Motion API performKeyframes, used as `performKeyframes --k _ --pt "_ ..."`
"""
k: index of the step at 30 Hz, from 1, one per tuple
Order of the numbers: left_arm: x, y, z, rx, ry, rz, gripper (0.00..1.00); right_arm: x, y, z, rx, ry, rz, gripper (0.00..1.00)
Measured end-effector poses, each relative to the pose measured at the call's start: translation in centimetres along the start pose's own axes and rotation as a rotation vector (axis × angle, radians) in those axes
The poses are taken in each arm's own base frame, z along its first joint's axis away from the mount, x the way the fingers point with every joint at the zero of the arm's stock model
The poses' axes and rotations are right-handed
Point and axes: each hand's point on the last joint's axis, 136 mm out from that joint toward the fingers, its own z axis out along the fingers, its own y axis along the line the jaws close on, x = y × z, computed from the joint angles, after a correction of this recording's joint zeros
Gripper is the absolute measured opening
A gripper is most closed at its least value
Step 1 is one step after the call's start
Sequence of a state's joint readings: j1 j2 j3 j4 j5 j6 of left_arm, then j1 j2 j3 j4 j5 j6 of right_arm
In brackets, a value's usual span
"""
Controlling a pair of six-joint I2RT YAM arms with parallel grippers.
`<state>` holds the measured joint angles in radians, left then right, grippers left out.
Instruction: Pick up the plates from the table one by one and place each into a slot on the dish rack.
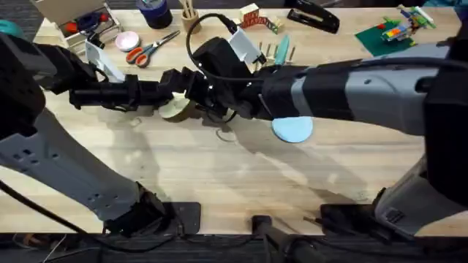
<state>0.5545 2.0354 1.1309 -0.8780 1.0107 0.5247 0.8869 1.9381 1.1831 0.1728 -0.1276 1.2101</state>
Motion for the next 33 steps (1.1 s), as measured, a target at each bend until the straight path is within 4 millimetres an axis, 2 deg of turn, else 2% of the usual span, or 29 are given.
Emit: performKeyframes --k 11,20,22,25,29,30,33 --pt "0.0 0.0 0.0 0.0 0.0 0.0 0.039 0.5 0.4 0.4 -0.011 0.007 0.069 0.948" --pt "0.0 0.0 0.0 0.0 0.0 0.0 0.041 1.1 0.2 1.9 -0.017 0.016 0.093 0.819" --pt "0.0 0.0 0.0 0.0 0.0 0.0 0.039 1.1 0.1 1.9 -0.015 0.017 0.1 0.724" --pt "0.0 0.0 0.0 0.0 0.0 0.0 0.039 1.1 0.1 2.0 -0.016 0.017 0.105 0.504" --pt "-0.2 -0.1 0.0 0.005 -0.008 0.007 0.04 1.2 -0.2 2.0 -0.004 0.02 0.114 0.077" --pt "-0.2 -0.1 0.0 0.005 -0.01 0.01 0.04 1.2 -0.3 2.0 0.0 0.02 0.115 0.045" --pt "-0.3 -0.1 0.0 0.005 -0.011 0.013 0.04 1.2 -0.4 2.1 0.001 0.021 0.127 0.033"
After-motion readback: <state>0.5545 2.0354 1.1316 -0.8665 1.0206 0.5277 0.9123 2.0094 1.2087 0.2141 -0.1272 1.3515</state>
